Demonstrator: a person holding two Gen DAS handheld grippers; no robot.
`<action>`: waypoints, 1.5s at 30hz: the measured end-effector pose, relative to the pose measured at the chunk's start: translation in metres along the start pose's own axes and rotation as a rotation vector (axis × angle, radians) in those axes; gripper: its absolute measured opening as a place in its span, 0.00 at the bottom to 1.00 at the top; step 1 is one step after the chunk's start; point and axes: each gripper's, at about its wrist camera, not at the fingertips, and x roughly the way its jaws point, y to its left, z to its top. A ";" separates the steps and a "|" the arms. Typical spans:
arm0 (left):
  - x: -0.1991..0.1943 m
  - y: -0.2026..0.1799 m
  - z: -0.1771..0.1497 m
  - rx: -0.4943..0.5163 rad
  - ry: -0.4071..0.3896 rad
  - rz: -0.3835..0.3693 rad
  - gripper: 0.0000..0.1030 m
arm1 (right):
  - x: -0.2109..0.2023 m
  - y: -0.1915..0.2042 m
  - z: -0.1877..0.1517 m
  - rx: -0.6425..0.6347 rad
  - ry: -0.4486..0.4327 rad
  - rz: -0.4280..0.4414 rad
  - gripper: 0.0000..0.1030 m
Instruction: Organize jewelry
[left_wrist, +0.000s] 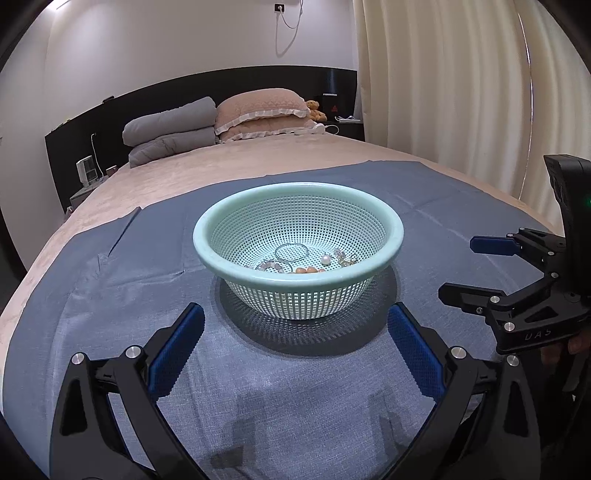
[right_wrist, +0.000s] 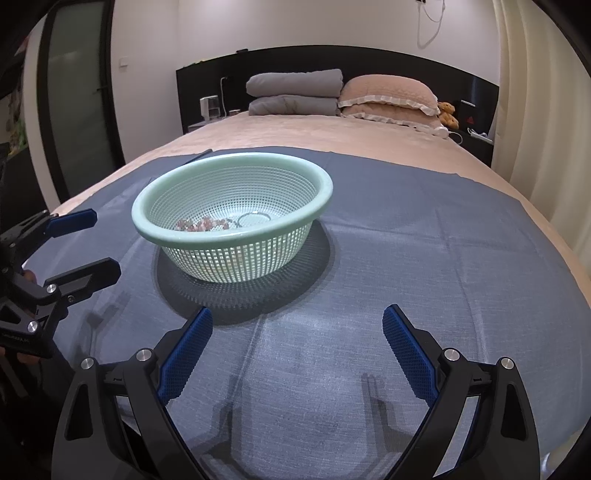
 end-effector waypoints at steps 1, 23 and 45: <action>0.000 0.000 0.000 0.000 0.001 -0.001 0.94 | 0.000 0.000 0.000 -0.001 0.001 0.000 0.86; 0.005 0.007 0.000 -0.017 0.053 0.028 0.94 | 0.003 -0.001 -0.003 0.000 0.013 0.000 0.86; 0.007 0.023 0.004 -0.074 0.062 0.041 0.94 | 0.004 0.001 -0.004 -0.009 0.017 0.001 0.88</action>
